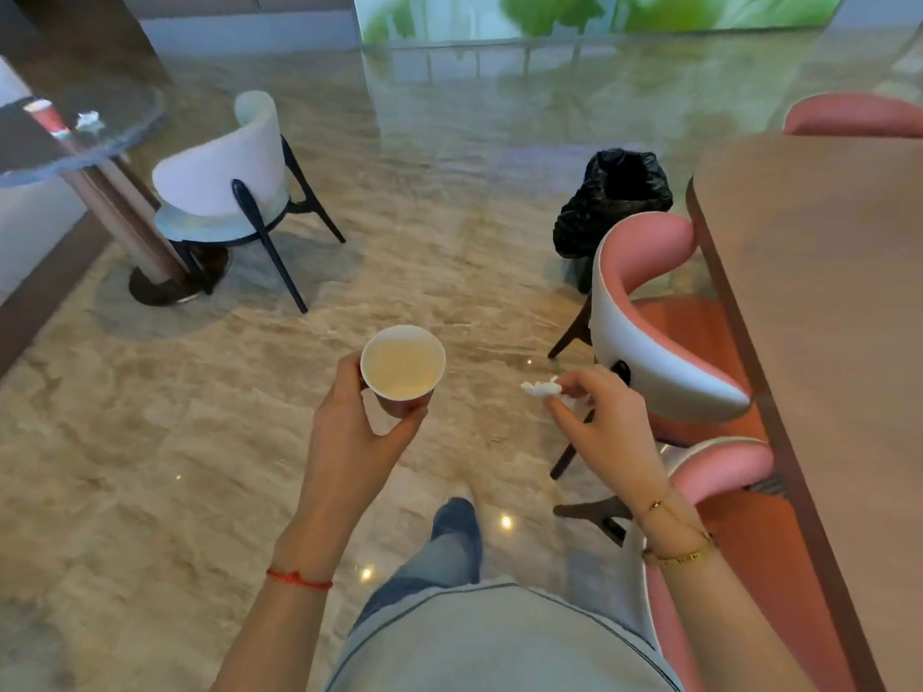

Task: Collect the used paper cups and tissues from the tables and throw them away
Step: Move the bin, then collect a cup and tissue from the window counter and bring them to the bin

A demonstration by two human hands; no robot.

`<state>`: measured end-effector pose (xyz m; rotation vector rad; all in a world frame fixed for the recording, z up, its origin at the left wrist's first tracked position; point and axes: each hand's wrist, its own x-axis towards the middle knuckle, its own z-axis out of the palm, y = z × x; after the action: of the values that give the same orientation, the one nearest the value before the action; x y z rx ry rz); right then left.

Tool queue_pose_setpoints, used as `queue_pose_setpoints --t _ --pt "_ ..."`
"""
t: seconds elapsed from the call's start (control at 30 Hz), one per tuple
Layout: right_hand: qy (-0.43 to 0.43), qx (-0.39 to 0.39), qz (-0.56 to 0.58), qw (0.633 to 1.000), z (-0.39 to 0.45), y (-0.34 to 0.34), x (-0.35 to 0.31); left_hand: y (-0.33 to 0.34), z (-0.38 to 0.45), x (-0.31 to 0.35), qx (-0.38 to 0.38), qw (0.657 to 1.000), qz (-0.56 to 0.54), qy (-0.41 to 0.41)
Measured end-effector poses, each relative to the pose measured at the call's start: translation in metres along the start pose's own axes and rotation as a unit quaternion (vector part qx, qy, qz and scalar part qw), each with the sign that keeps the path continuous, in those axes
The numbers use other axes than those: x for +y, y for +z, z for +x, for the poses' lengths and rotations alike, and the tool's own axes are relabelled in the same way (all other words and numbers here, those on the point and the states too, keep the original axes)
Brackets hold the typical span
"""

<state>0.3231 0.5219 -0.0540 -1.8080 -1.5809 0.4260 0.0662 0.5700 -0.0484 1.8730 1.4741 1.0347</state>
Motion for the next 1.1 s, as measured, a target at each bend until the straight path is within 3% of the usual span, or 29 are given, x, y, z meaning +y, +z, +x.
queue_pose_setpoints --t 0.33,0.53,1.1 --pt "0.061 0.08 -0.005 0.995 0.256 0.001 0.037 0.085 0.298 0.002 -0.081 0.993 -0.022 0.079" --pt "0.111 0.104 -0.001 0.988 0.379 0.002 0.104 0.164 0.441 0.003 -0.12 0.988 -0.035 0.087" --pt "0.119 0.154 -0.043 0.98 0.755 -0.054 0.27 0.392 0.818 0.049 -0.186 0.973 -0.053 0.126"
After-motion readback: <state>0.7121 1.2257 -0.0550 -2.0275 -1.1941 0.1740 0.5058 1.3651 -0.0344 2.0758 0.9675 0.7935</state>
